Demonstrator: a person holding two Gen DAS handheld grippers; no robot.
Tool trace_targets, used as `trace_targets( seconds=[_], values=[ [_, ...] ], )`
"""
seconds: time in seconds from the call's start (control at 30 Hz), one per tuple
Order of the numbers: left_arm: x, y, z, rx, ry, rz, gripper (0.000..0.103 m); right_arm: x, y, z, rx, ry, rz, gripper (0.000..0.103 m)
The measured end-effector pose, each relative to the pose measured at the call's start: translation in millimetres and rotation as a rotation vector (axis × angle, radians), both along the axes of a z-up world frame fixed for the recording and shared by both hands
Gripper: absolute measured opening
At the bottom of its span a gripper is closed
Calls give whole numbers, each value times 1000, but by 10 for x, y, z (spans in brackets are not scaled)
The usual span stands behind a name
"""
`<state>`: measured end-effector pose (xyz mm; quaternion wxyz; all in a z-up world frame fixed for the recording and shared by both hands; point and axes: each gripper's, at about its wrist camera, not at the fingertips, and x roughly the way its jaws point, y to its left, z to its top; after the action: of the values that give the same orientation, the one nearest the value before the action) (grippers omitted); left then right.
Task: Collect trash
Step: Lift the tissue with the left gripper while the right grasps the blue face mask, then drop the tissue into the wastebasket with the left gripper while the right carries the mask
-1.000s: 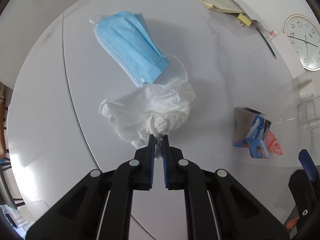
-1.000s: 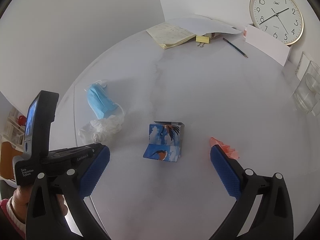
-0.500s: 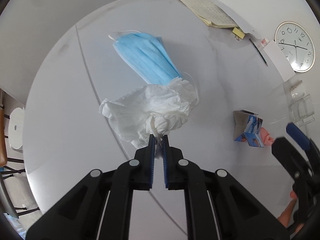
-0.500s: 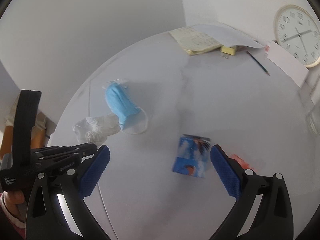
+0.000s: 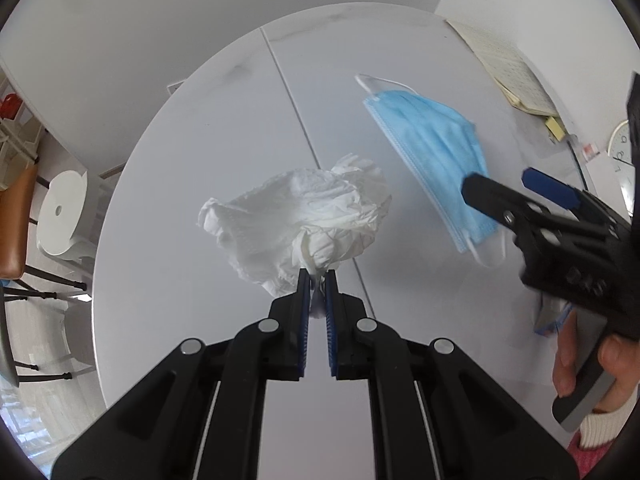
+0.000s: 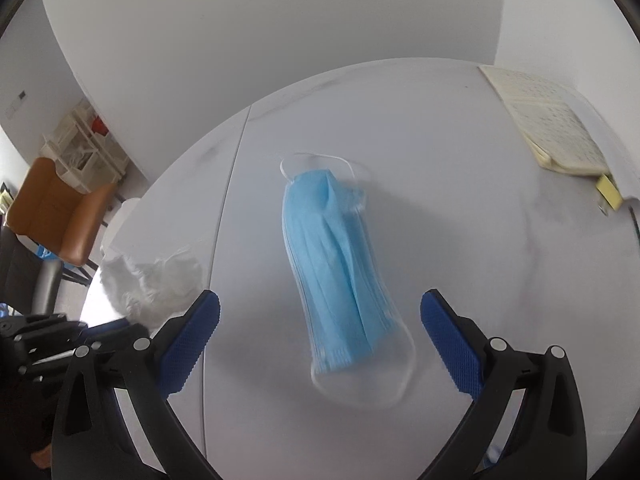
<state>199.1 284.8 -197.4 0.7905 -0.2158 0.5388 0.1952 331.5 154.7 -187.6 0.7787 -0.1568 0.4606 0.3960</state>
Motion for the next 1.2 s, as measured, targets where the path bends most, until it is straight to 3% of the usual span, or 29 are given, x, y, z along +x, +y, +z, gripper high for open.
trace_targets(
  seconds=[0.13,0.2,0.27,0.33,0.7,0.93,1.2],
  values=[
    [44,74,-82,3,5,22,7,126,203,-160,-25,19,-1,83],
    [44,90,-121,-1,10,30,8,124,266,-231,-52,14,8,66],
    [60,81,-151,-3,15,30,7,99,297,-260,-84,6,16,34],
    [45,63,-146,-4,16,26,7,39,294,-265,-103,-2,27,24],
    [-376,-56,137,0,-14,-13,7,-548,51,245,-57,-61,32,24],
    [-1136,-241,374,2,-21,-81,7,-1344,-116,565,-42,-57,22,24],
    [-2293,-332,469,28,7,-82,7,-2410,-222,596,-57,-7,50,24]
  ],
)
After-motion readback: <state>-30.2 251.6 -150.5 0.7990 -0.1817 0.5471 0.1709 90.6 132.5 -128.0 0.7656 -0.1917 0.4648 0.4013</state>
